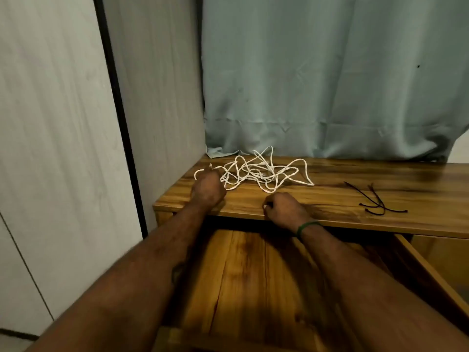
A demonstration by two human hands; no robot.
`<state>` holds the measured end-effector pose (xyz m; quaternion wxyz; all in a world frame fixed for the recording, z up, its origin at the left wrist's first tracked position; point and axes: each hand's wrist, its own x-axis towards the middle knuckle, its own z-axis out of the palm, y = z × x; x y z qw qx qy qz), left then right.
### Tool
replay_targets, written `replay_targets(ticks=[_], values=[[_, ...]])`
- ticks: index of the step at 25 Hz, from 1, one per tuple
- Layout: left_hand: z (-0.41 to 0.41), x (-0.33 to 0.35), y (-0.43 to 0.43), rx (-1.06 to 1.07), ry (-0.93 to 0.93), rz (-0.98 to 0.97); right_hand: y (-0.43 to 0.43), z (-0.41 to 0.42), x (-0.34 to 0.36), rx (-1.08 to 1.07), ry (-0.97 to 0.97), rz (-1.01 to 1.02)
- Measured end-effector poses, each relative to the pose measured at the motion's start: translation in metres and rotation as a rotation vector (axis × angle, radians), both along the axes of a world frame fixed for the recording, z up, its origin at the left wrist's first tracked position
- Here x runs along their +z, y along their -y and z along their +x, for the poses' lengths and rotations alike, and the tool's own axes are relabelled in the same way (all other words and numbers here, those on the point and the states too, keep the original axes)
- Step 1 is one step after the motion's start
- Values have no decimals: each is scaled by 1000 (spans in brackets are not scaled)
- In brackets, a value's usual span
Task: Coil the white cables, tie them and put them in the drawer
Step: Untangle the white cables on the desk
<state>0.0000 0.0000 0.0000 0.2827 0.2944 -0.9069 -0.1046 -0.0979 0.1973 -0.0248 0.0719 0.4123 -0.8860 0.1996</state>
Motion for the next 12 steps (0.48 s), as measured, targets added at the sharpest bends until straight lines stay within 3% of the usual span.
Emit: replay_targets(ticks=[3, 6, 9, 12], values=[[-15, 12, 32, 111, 24, -132, 3, -11, -7, -28, 1, -113], [-26, 9, 54, 89, 116, -66, 1, -11, -31, -11, -177, -147], [-34, -6, 51, 81, 10, -57, 3, -17, -33, -18, -172, -139], [-40, -15, 44, 73, -34, -176, 3, -17, -31, -19, -202, -143]])
